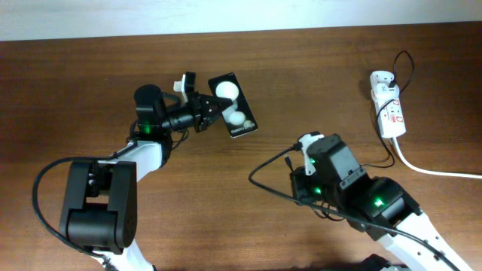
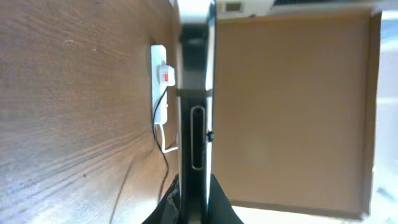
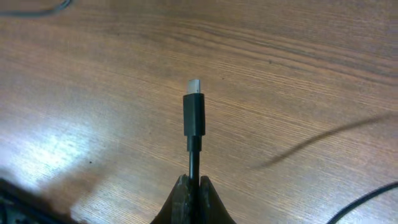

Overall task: Plug charger to phone and switch on socket
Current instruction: 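Lift the plug with the right gripper toward the phone's bottom port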

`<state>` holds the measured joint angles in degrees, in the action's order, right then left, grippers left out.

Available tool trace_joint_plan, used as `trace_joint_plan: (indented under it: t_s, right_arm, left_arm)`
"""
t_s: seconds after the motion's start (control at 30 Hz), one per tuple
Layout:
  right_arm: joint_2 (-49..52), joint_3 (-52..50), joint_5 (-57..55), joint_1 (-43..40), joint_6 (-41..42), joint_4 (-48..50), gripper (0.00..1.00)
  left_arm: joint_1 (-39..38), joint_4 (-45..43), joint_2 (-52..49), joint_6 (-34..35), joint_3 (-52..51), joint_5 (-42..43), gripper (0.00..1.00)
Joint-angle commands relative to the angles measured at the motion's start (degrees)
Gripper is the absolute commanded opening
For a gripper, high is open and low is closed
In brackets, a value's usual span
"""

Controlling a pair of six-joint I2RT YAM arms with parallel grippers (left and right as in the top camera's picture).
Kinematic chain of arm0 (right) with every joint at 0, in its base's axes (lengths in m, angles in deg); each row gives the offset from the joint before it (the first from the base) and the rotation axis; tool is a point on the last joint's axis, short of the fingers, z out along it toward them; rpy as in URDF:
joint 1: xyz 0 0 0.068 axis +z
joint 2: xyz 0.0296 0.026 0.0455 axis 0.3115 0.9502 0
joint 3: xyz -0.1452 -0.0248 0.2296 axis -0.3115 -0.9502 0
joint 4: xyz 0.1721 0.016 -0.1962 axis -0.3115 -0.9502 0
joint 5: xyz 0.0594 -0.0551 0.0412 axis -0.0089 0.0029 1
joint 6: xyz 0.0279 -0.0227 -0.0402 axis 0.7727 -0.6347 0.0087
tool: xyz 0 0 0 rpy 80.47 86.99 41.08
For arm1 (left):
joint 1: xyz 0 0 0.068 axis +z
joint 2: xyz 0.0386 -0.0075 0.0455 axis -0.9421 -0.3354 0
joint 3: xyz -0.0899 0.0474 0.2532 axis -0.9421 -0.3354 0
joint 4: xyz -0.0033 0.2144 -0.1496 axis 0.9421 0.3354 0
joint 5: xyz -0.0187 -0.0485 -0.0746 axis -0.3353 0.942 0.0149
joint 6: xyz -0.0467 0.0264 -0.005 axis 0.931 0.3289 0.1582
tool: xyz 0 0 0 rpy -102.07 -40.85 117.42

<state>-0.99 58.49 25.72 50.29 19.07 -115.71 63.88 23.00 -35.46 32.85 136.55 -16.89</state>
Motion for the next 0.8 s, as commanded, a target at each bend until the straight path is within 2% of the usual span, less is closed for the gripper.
trace_joint_plan:
  t_s: [0.0,0.1,0.27,0.4,0.47,0.67,0.77]
  right_arm:
    - [-2.21,-0.83,6.47,-3.34,-0.39,0.42,0.04]
    - [-2.12,-0.83,8.81,-3.30,-0.37,0.33,0.04]
    - [-1.11,-2.36,19.19,-3.89,-0.63,5.20,0.04]
    - [2.54,-6.86,39.50,-13.33,-0.68,13.62,0.04]
    - [3.91,-9.18,48.61,-16.39,-0.37,19.91,0.04]
    - [10.29,-9.73,48.63,-16.37,6.29,30.69,0.04]
    - [13.79,-9.73,44.41,-16.37,7.41,32.96,0.04]
  left_arm:
    - [-0.09,-0.37,-0.09,9.40,0.81,-1.46,0.00]
    - [-0.11,-0.33,-0.09,15.72,0.81,-1.44,0.00]
    - [-1.51,-0.35,-0.94,17.81,2.84,-0.50,0.00]
    - [-3.08,-0.92,-5.88,18.36,9.62,4.76,0.00]
    - [-3.08,-4.20,-7.17,18.34,10.47,5.53,0.00]
    - [-3.08,-7.45,-7.43,18.18,10.45,8.26,0.00]
    - [-3.06,-7.43,-7.43,18.18,10.45,8.13,0.00]
